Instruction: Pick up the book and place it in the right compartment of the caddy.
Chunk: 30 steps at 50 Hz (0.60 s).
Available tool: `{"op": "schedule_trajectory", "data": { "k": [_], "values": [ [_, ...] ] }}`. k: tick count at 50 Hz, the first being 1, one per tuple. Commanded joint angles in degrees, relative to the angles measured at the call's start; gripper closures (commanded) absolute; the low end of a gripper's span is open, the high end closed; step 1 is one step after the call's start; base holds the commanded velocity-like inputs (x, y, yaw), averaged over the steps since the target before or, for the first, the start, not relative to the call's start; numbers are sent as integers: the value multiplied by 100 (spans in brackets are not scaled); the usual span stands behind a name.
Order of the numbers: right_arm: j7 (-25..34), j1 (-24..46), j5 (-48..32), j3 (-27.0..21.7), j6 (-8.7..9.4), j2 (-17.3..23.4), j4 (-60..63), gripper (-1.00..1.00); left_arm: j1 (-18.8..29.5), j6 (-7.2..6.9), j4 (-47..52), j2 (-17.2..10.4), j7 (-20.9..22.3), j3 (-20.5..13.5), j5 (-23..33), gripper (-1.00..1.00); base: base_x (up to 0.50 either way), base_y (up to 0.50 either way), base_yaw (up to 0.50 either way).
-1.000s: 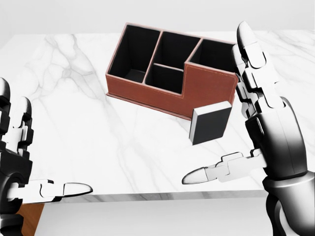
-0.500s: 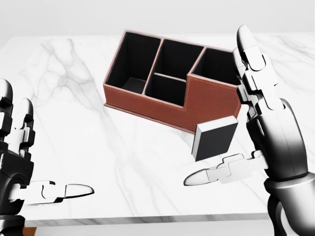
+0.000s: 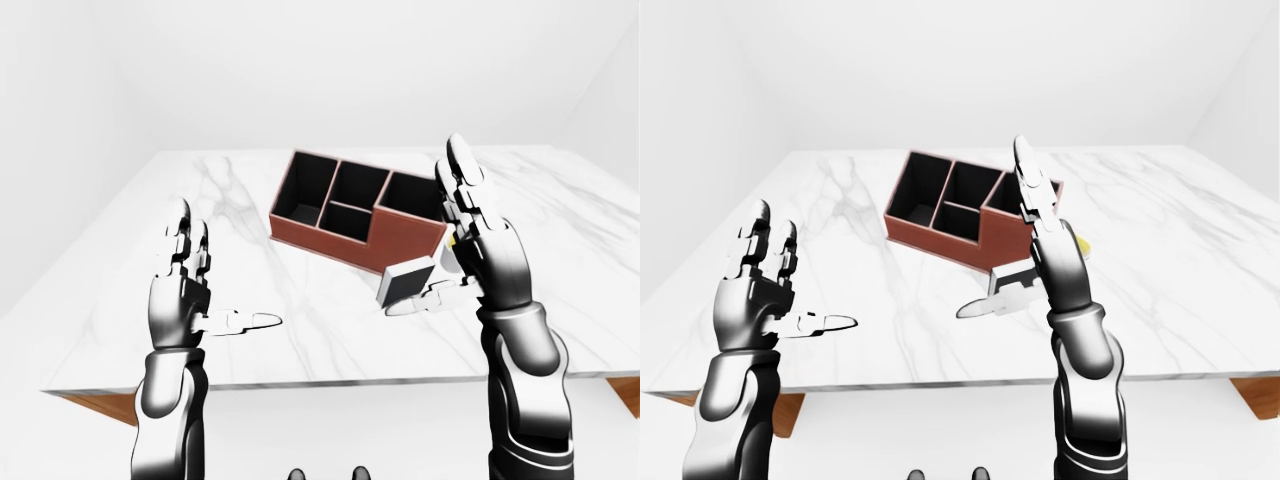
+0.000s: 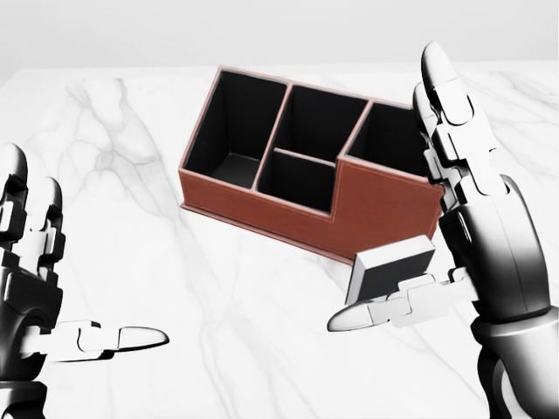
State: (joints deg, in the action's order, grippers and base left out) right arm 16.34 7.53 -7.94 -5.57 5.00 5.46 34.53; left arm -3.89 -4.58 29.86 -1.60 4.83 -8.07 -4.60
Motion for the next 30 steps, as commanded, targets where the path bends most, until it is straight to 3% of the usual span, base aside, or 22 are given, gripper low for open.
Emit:
{"op": "schedule_trajectory", "data": {
  "k": [1,8,30],
  "values": [
    [29,-1,-27,6,0,9,55,-100,-25,16,0,3,-2,6,10,-100,20,0,0],
    [69,-2,-46,33,0,2,123,-100,-93,-41,141,15,15,23,33,-100,19,0,0],
    [151,-130,-122,44,0,-32,89,-100,-128,-42,225,47,-1,52,89,-100,19,0,0]
  ]
}}
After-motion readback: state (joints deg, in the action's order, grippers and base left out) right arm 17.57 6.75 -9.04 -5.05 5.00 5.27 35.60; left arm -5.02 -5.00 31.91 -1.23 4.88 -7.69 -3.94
